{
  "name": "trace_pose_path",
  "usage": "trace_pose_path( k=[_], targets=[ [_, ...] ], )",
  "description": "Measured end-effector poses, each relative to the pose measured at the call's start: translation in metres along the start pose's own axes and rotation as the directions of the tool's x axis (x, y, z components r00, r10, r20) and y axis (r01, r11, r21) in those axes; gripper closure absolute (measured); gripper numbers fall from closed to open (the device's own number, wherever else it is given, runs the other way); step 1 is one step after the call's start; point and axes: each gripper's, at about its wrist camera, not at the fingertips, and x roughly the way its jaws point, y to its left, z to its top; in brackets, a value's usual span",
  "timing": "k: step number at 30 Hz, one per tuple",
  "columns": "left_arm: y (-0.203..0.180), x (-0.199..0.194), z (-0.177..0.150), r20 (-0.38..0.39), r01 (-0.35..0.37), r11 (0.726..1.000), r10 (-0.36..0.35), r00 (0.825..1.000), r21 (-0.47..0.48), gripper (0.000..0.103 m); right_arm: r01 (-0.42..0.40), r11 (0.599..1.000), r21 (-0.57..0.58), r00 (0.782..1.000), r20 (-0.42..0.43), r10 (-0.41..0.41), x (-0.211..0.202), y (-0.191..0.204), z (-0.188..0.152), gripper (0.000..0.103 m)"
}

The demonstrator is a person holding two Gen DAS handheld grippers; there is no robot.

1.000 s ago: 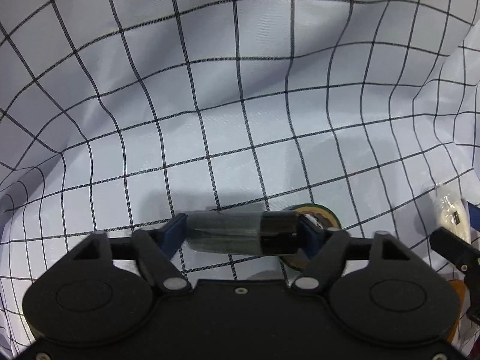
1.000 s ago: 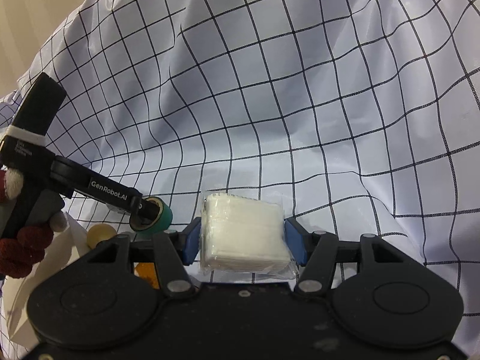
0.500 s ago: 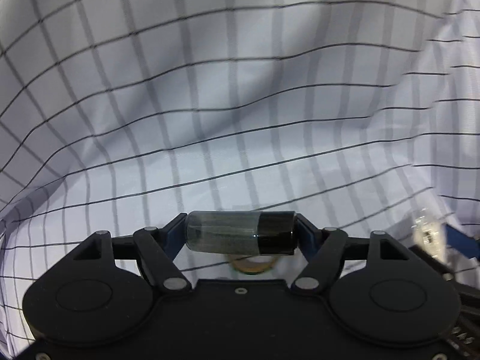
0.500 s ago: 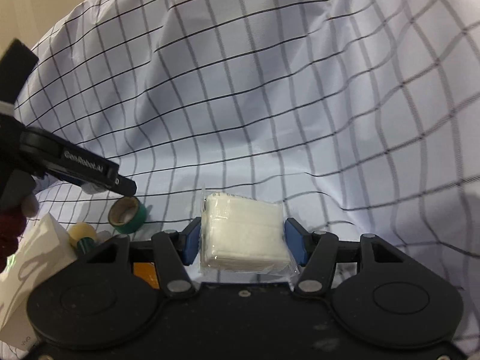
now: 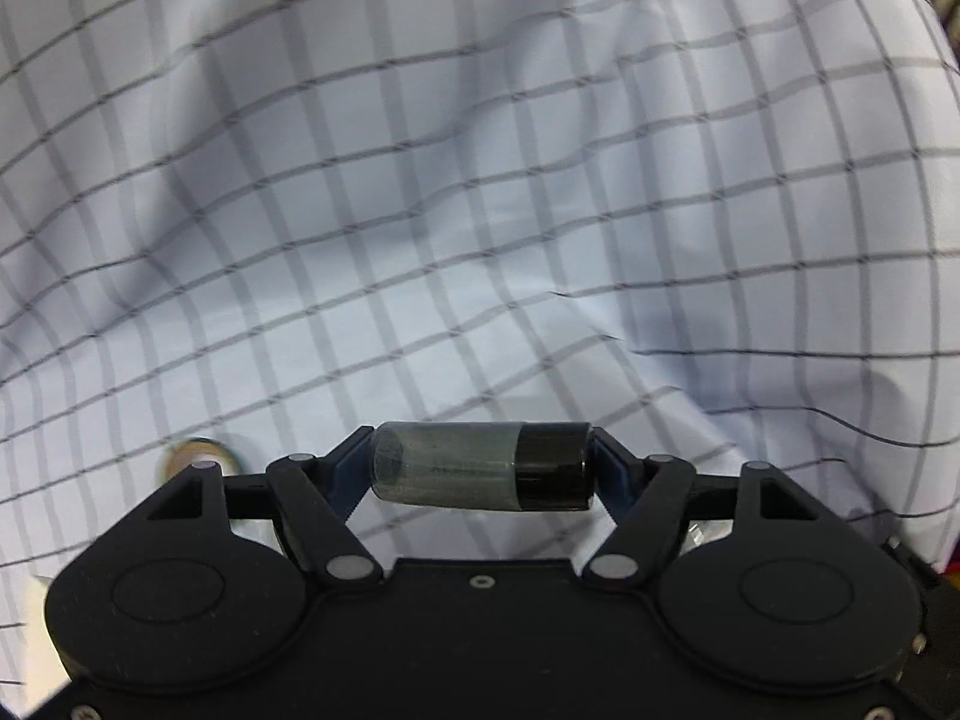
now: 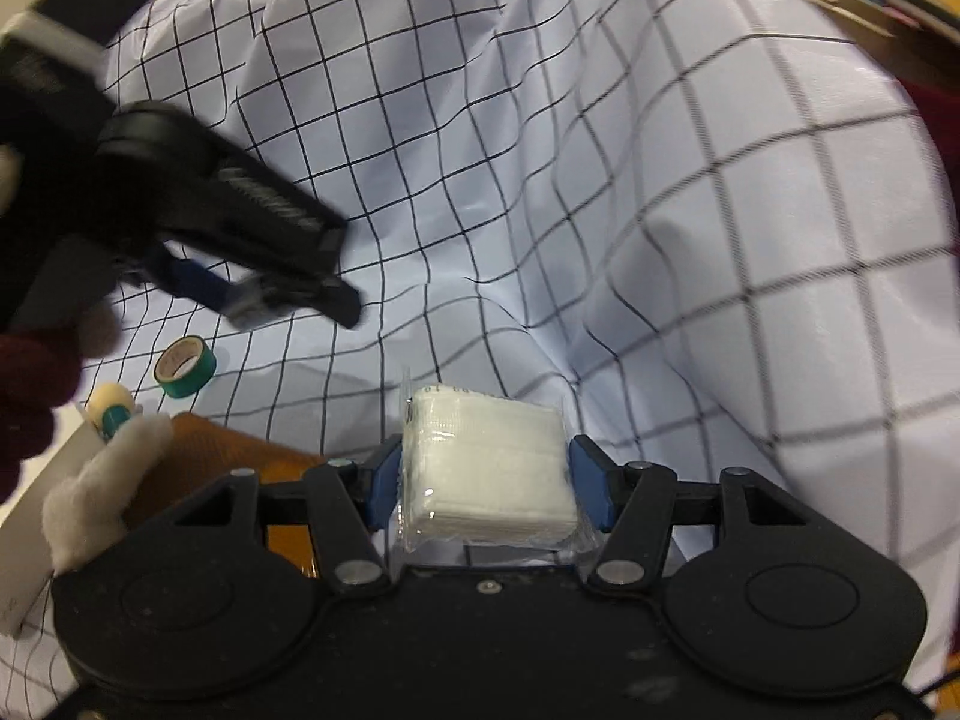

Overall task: Organize soft objects
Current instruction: 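Carry the black cylinder and cotton-pad packet over the basket with both tools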

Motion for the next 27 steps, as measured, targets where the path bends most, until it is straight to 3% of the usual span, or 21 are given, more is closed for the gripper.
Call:
trace_pose_path(
  k=[15,27],
  targets=[
    [-0.054,-0.011,-0.053,-0.067,0.153,0.988,-0.151,0.986,0.026,0.034,-0.063,0.998,-0.018,0.998,-0.021,0.062,-0.076,-0.007,-0.054,0.045],
    [-0.059,-0.093,-0.132,-0.014,0.16,0.987,-0.16,0.987,0.007,0.034,-0.125,0.99,-0.071,0.991,-0.054,0.121,-0.145,0.012,-0.102,0.045]
  ],
)
